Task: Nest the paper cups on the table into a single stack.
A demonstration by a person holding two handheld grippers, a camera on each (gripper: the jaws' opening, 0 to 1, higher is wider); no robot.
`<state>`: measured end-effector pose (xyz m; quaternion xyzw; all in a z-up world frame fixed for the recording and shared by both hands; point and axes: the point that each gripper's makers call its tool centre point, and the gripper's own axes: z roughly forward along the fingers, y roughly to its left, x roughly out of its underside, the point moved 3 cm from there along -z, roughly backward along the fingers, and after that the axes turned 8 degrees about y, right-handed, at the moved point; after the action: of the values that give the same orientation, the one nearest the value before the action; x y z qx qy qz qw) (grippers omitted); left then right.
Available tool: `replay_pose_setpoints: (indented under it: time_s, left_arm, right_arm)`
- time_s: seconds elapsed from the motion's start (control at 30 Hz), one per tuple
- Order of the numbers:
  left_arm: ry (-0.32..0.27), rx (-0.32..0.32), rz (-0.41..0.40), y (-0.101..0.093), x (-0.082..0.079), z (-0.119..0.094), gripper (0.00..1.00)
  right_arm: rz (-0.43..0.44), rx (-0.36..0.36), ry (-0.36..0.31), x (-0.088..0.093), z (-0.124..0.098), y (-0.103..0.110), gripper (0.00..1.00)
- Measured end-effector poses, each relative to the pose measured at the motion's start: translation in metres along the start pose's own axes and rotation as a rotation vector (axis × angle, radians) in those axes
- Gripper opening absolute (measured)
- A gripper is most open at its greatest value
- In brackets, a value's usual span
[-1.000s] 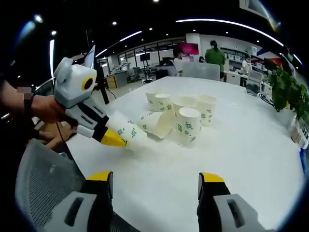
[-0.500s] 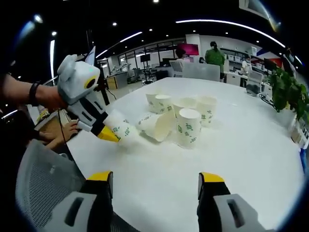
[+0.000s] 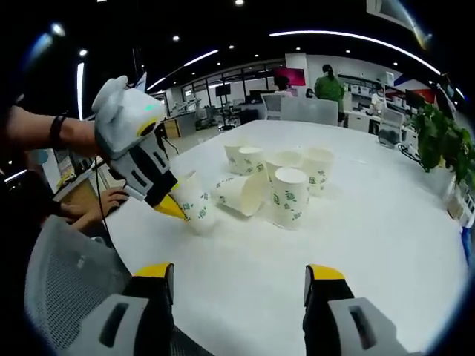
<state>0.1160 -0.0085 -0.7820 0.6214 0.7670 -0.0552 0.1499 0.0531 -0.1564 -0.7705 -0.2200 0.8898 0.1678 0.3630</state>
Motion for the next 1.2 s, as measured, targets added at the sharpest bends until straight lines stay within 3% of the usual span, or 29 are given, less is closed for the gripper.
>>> replay_pose_setpoints:
  time_s: [0.2, 0.57, 0.87, 1.2]
  left_arm:
    - [0.012, -0.01, 0.029, 0.003, -0.002, -0.001, 0.01]
    - [-0.048, -0.015, -0.015, 0.005, -0.009, -0.006, 0.13]
    - [-0.138, -0.036, -0.118, 0.01, -0.007, -0.018, 0.25]
    - [-0.322, -0.096, -0.307, 0.013, 0.002, -0.038, 0.42]
  right_arm:
    - [0.003, 0.001, -0.003, 0.0, -0.002, 0.0, 0.72]
    - [0.002, -0.002, -0.001, 0.0, -0.001, 0.001, 0.72]
    - [0.001, -0.01, 0.005, 0.0, -0.001, 0.003, 0.71]
    - [0.003, -0.037, 0.013, 0.001, 0.001, 0.008, 0.64]
